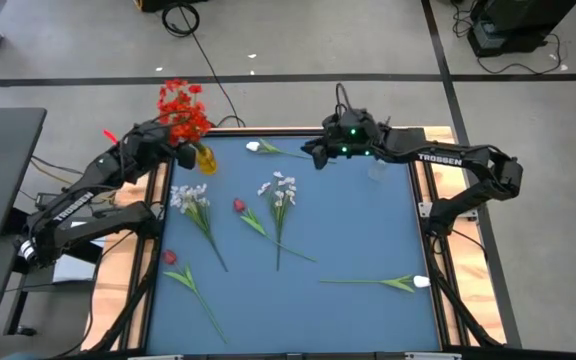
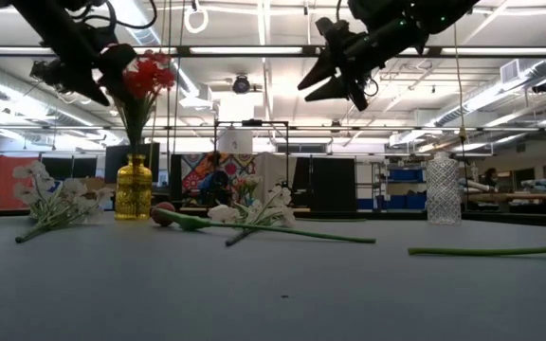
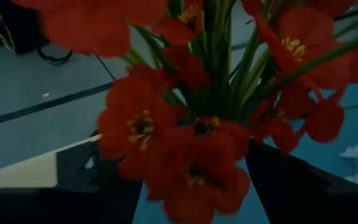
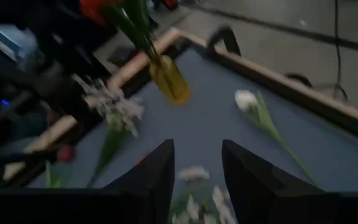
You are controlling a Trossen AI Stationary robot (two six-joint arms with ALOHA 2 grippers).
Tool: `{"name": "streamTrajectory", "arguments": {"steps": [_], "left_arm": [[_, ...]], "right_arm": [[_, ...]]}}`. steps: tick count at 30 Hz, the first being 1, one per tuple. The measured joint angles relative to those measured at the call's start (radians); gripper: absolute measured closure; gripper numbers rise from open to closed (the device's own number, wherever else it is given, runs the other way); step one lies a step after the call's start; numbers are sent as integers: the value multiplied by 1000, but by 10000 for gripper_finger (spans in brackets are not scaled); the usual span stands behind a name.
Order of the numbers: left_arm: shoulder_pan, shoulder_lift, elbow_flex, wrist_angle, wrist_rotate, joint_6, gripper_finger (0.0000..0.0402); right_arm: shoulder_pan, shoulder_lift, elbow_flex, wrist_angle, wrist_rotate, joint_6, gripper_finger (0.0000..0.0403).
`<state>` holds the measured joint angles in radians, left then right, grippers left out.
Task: Sort flowers into vase by color
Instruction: Put the red flowers into the yellow transparent flower vase, then put the top white flowers into the yellow transparent flower vase
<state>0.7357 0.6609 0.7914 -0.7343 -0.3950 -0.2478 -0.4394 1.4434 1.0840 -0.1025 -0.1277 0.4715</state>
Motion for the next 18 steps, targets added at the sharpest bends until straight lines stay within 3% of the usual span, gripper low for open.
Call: {"name": "streamTrajectory", "arguments": {"steps": [10,18], "left_arm": [[0,-1,210,-256,0,57,111],[0,-3,328,-326,14,58,111]], "right_arm": [[110,160,11,-9,82,53,261],[111,342,178,-95,57,53,261]]}}
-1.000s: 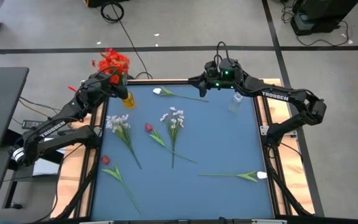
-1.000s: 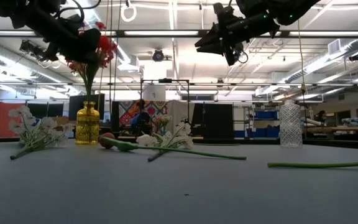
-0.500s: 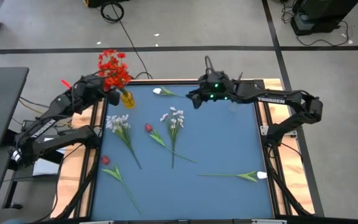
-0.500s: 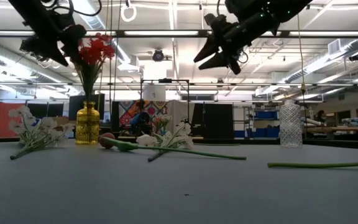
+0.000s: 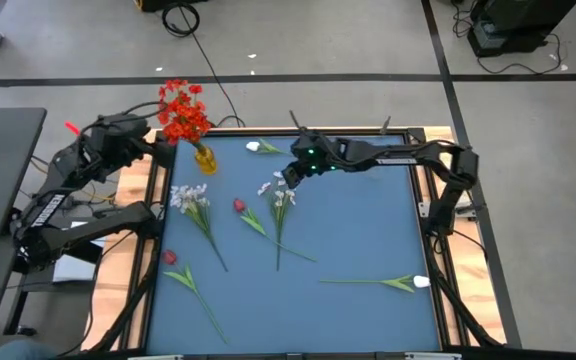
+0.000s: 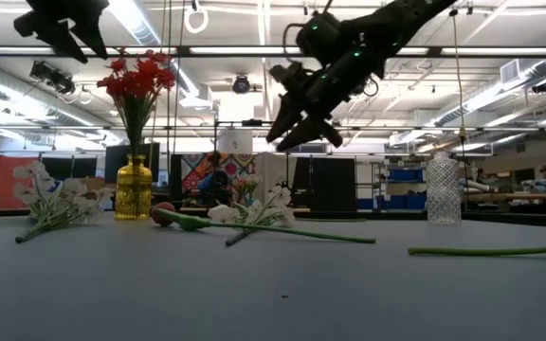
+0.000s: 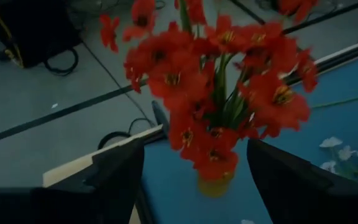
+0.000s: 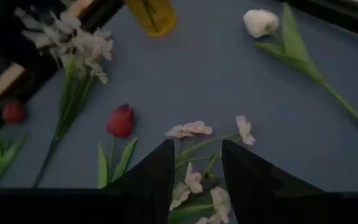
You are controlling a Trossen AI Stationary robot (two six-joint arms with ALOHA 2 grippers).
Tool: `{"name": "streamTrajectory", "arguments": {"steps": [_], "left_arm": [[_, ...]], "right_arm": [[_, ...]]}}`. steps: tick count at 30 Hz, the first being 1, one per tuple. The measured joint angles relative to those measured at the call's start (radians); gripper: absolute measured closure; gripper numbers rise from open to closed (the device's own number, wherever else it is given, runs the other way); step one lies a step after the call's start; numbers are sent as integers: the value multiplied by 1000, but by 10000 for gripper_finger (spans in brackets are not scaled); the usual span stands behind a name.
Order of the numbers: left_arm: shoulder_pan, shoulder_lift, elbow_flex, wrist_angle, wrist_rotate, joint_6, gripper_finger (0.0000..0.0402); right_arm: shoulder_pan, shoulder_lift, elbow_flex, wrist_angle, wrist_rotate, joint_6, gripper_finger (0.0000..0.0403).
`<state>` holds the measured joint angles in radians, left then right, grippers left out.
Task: Sort flowers into vase by color
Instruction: Put the top white flowers into the yellow transparent flower vase
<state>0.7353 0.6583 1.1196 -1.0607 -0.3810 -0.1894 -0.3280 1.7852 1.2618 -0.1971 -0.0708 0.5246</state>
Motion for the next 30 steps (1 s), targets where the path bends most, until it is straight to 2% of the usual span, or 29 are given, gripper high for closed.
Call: {"name": "streamTrajectory", "arguments": {"steps": [3,7,11,19,24,30], "left_arm": [[0,-1,14,-4,12,-1,111],[0,-1,21,-2,137,-27,111],[0,4,20,-3,193,-128,111],[0,9,21,-6,245,-204,111],[0,9,20,-15,273,-221,111],[0,9,20,-15,273,-237,111]], "right_arm": [[-9,64,74,-86,-5,-9,261],[-48,138,166,-222,-8,-40,261],[-99,214,247,-326,-8,-123,261],[-202,381,423,-530,-6,-319,261],[-237,475,557,-682,5,-432,261],[-263,560,649,-772,21,-506,261]]}}
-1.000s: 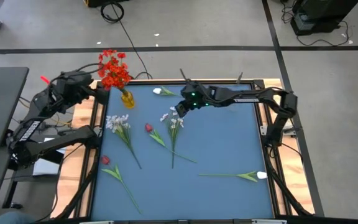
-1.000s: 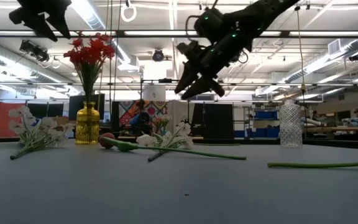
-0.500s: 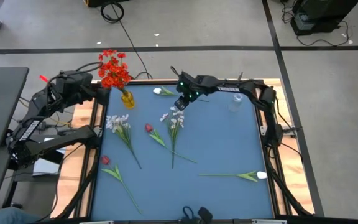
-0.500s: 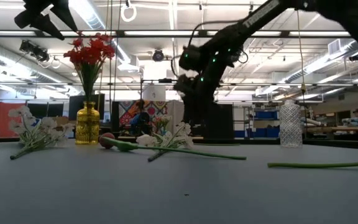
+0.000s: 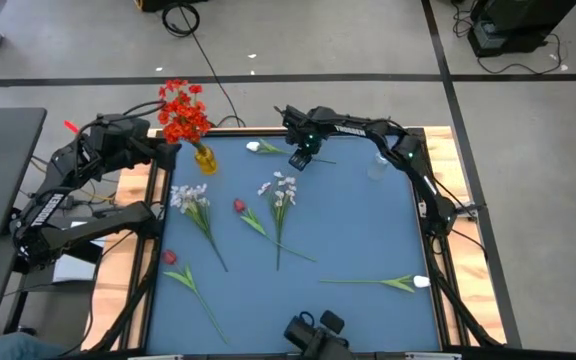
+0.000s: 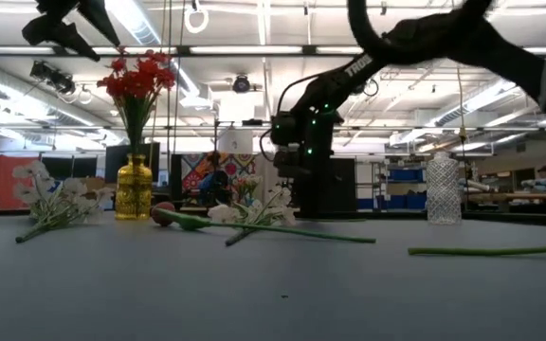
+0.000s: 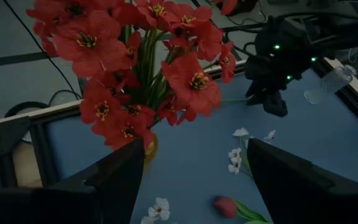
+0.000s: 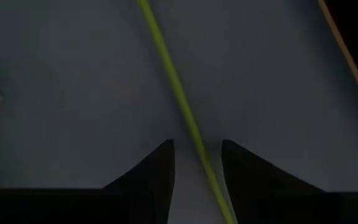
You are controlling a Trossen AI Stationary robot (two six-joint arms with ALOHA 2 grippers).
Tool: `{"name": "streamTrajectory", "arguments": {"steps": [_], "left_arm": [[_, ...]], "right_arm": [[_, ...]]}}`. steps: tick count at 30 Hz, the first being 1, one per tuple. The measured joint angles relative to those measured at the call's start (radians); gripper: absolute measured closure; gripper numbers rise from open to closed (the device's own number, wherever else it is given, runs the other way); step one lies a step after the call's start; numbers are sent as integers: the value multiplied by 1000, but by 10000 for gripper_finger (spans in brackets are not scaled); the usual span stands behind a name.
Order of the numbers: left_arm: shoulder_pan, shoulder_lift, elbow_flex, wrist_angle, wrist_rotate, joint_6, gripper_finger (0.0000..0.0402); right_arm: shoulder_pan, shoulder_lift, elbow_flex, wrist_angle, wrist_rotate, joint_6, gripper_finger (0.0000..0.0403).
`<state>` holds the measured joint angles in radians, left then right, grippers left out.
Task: Sort flowers into vase by color
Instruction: Put the top white flowers into the yellow transparent flower vase
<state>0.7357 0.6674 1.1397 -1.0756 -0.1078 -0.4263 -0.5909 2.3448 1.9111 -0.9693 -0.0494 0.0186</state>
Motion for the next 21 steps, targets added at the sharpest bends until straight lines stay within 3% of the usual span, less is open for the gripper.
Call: {"name": "streamTrajectory", "arguments": {"steps": [21], "left_arm": [[0,58,-1,20,0,70,111]], "right_arm": [[-76,9,14,-121,-28,-172,295]]}}
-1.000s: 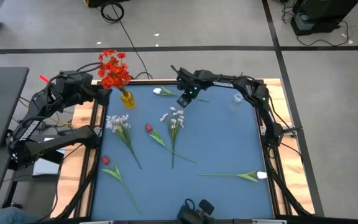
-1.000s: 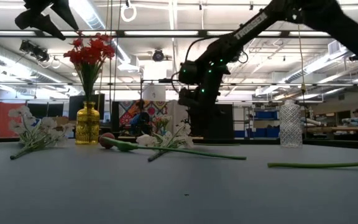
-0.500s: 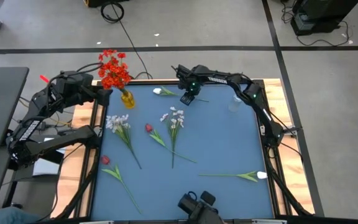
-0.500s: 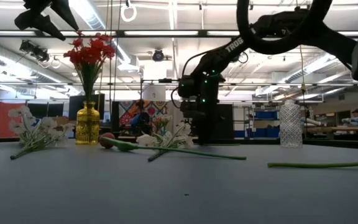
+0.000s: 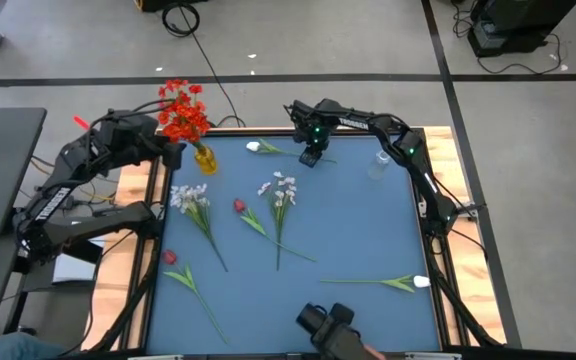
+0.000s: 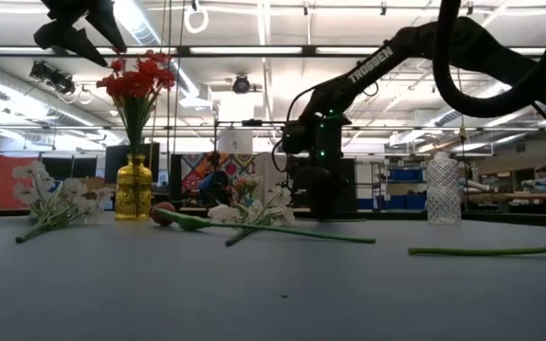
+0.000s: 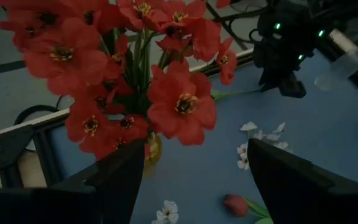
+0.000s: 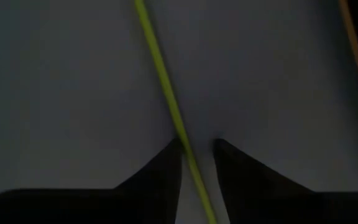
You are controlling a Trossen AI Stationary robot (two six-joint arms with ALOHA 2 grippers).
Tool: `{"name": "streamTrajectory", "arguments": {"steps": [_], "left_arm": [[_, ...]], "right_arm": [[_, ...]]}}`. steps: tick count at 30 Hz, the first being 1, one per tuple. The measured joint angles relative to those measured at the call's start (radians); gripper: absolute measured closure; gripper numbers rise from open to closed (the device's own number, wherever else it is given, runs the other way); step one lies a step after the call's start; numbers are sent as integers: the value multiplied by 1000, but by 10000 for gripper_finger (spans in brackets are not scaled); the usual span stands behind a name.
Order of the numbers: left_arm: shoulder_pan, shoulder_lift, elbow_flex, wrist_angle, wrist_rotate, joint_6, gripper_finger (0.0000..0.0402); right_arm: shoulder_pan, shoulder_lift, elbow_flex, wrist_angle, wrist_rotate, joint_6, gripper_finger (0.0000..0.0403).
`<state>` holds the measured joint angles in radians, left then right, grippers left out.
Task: Sort flowers into vase by color
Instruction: Put the top white flowers into the yellow transparent flower vase
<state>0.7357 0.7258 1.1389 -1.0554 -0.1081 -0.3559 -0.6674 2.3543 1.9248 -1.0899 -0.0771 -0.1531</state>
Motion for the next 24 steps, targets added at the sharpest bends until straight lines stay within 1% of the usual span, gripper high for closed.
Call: {"name": "streamTrajectory", "arguments": {"steps": [7,10,13,17,20,24], "left_arm": [[0,54,0,20,0,31,111],[0,61,0,33,3,30,111],[0,58,0,62,33,18,111],[0,49,0,72,59,11,111],[0,38,0,56,85,55,111],[0,23,0,21,126,103,118]], "right_arm": [[-20,0,-1,-15,-2,-7,324],[-23,0,-1,-21,-5,-8,352],[-24,-1,-1,-31,-8,-8,390],[-24,-1,-1,-43,-29,25,393],[-21,-9,-6,-64,-95,81,398],[8,-70,-6,-50,-127,164,399]]}}
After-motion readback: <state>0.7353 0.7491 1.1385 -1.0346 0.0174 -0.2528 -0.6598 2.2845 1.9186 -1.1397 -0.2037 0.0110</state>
